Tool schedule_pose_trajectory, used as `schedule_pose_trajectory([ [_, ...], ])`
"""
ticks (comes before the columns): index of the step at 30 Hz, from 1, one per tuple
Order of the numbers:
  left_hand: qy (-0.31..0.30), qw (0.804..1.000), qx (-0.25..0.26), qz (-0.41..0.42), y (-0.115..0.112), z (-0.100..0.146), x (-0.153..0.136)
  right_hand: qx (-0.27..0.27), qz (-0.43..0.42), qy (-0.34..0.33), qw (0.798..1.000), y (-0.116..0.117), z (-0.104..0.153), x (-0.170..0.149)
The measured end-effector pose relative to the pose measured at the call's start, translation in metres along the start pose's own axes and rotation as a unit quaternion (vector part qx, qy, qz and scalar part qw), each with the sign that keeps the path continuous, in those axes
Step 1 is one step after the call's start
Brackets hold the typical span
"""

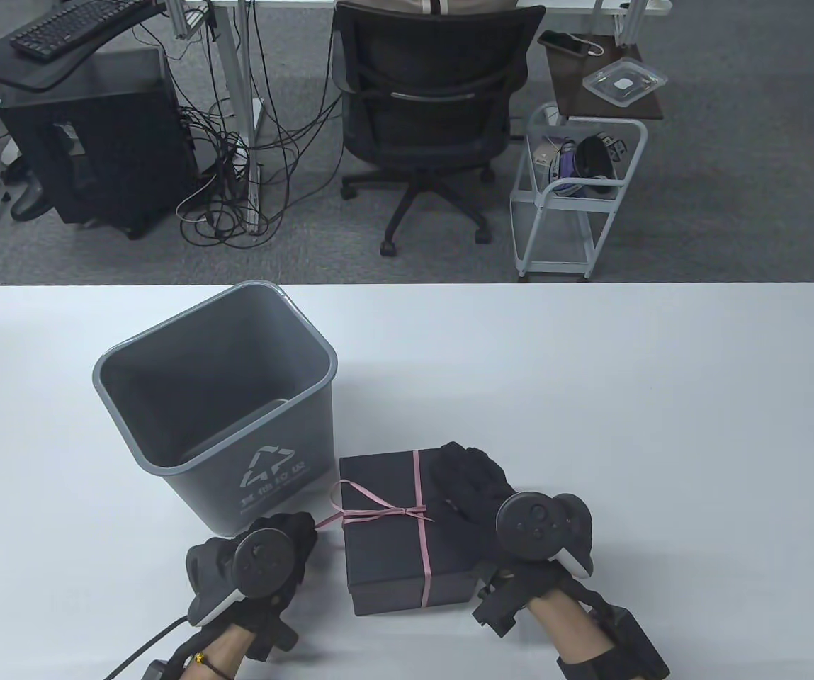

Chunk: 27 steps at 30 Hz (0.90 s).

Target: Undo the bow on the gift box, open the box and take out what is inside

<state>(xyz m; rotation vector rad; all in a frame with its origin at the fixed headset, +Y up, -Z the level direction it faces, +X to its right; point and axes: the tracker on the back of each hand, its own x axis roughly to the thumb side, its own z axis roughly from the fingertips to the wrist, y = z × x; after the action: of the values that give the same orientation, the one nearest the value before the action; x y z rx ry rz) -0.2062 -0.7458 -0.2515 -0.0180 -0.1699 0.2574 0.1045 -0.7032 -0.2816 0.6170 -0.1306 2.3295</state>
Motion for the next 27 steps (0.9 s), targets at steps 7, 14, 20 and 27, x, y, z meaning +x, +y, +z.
schedule_pose_trajectory([
  [7,0.085,0.988,-0.118,-0.044,-0.008,-0.005,-0.017,0.000,-0.005,0.001,1.000,0.000,0.000,-0.001],
  [14,-0.068,0.994,0.013,0.079,0.003,0.003,0.011,-0.001,-0.006,0.001,1.000,0.000,0.000,-0.001],
  [20,-0.132,0.978,0.107,0.124,0.010,0.005,0.019,-0.001,-0.005,0.001,1.000,-0.001,0.000,-0.001],
  [27,-0.079,0.993,0.063,0.067,0.005,0.002,0.009,0.000,-0.001,0.002,1.000,-0.001,0.000,-0.001],
])
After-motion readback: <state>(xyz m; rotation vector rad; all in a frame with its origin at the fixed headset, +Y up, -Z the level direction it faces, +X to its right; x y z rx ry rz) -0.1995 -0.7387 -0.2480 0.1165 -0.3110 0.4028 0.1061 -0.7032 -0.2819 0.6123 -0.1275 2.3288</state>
